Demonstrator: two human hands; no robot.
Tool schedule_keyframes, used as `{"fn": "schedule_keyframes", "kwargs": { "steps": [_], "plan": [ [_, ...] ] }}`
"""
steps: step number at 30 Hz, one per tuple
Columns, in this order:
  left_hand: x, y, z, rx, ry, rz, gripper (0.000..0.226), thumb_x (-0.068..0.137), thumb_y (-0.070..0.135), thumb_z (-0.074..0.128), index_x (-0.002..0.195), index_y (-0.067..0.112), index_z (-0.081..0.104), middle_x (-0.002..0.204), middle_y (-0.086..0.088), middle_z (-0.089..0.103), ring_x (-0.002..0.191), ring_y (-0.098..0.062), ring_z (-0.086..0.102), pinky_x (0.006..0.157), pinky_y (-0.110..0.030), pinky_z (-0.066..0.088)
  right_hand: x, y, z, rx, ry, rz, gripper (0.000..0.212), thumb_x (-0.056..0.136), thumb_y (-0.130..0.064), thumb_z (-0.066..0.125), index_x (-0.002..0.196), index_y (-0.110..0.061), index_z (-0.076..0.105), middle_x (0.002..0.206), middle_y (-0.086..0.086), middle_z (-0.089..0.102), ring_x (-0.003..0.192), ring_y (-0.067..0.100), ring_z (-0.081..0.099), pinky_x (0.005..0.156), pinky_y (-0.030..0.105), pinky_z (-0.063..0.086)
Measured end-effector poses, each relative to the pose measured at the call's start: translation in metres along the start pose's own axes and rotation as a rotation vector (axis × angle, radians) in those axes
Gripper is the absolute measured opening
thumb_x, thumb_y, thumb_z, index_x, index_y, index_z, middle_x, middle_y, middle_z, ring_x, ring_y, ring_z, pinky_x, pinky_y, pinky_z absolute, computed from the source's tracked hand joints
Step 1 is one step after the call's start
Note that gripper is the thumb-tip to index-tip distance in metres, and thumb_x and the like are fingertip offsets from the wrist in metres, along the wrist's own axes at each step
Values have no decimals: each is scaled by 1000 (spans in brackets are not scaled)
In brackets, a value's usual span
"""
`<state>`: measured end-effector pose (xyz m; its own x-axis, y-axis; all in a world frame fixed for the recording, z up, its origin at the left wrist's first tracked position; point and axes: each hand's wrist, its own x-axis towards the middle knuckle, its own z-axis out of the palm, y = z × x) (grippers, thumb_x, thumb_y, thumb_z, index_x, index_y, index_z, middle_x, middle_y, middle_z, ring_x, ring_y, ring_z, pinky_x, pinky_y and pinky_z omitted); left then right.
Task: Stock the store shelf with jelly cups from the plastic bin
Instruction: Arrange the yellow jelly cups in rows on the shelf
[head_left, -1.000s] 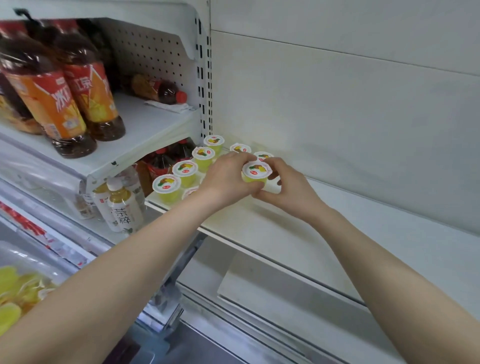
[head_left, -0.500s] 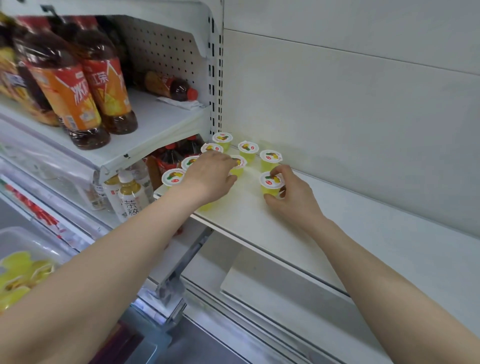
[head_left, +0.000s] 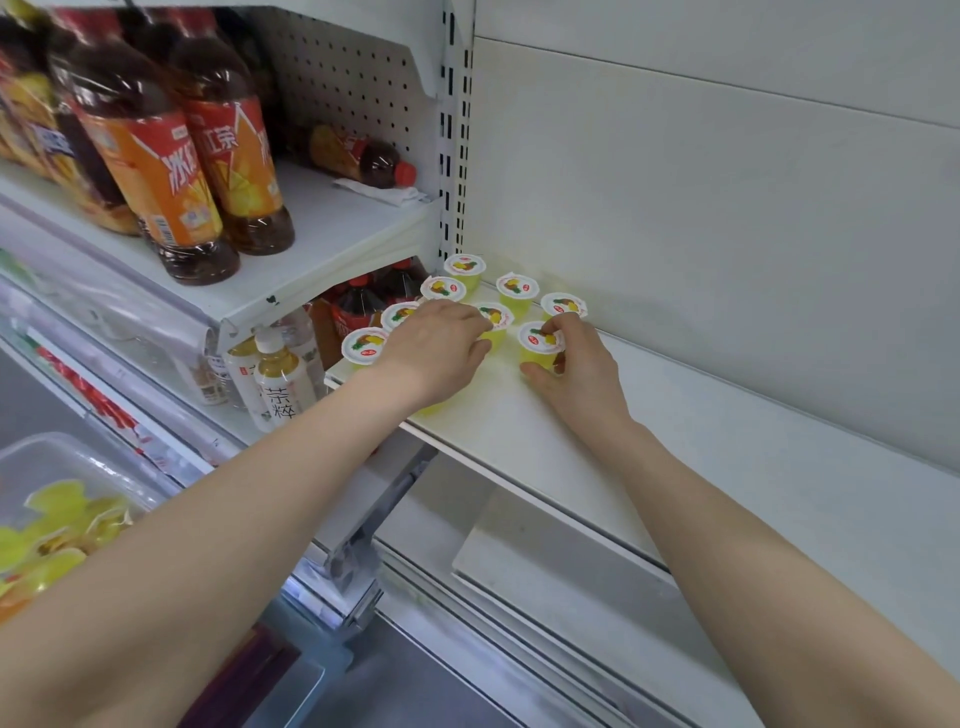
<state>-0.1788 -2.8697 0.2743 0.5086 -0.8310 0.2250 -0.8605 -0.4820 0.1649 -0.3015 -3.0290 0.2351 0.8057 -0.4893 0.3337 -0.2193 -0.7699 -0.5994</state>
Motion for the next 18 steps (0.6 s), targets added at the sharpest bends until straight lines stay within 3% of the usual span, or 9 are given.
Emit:
{"fn": "schedule_keyframes", "kwargs": {
  "steps": [6,12,18],
  "plan": [
    [-7,-7,-10,3,-26,47,40,101,33,40,131,13,57,133,-2,57,127,-26,44,109,-37,31,-3,-3,-7,-173,-19,-53,47,81,-31,73,122,-20,52,116,4,51,101,26,55,79,32,42],
    [-43,-28,-45,45,128,151,40,98,30,52,129,7,60,129,-9,61,125,-30,48,108,-37,29,-9,-26,-26,-553,24,-165,52,86,-39,68,131,-16,56,130,14,54,114,39,50,91,45,42],
    [-101,-78,-70,111,167,227,43,95,37,47,126,11,62,126,-7,63,122,-30,50,107,-40,35,-33,-84,-27,-643,69,-196,49,91,-39,61,132,-14,56,130,16,54,118,40,48,93,47,40]
  ]
}}
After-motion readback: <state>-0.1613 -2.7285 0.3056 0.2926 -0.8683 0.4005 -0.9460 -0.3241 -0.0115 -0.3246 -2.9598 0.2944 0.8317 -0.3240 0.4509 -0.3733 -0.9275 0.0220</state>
